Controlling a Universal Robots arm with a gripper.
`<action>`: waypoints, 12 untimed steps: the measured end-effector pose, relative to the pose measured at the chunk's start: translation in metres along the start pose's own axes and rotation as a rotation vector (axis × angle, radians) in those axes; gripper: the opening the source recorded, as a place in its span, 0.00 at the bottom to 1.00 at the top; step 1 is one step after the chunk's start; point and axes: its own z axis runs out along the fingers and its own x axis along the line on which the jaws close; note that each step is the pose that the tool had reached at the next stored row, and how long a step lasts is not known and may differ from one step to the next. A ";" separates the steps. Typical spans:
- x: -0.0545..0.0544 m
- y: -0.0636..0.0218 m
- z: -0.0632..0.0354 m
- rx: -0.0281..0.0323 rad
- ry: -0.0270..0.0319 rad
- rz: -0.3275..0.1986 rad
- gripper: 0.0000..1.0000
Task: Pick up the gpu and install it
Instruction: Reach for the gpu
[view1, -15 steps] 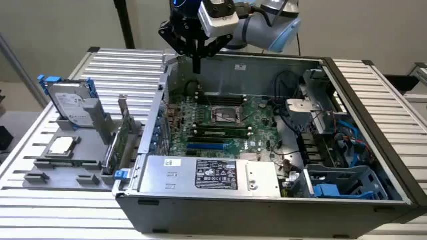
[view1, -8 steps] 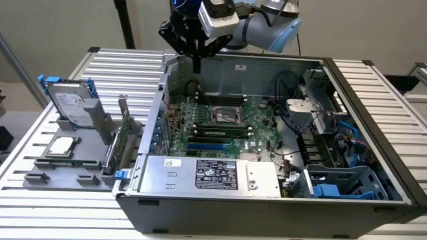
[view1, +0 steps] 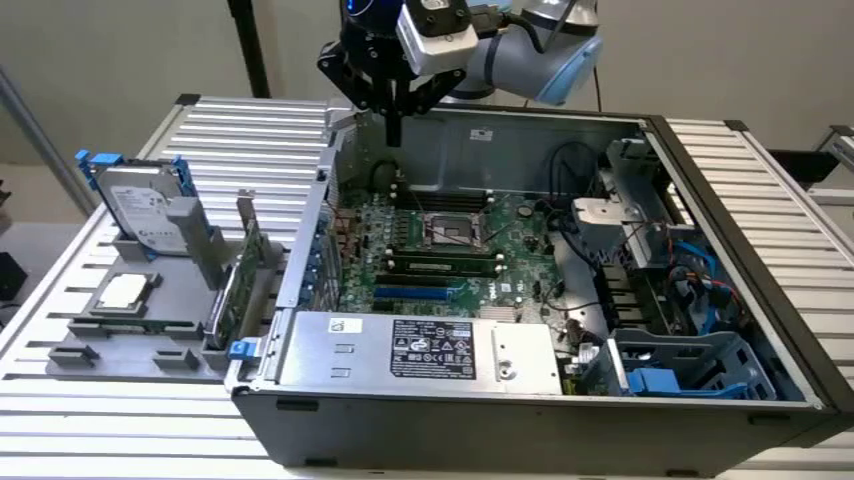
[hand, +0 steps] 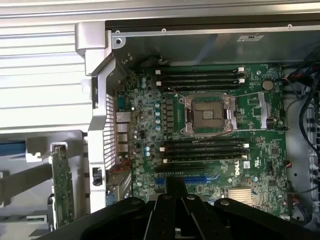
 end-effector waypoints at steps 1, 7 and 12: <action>0.000 0.0000 0.0000 -0.0005 0.0001 0.000 0.00; 0.004 -0.0037 -0.0004 -0.0021 0.0001 0.000 0.00; 0.023 -0.0116 -0.0014 -0.0012 0.0002 0.000 0.00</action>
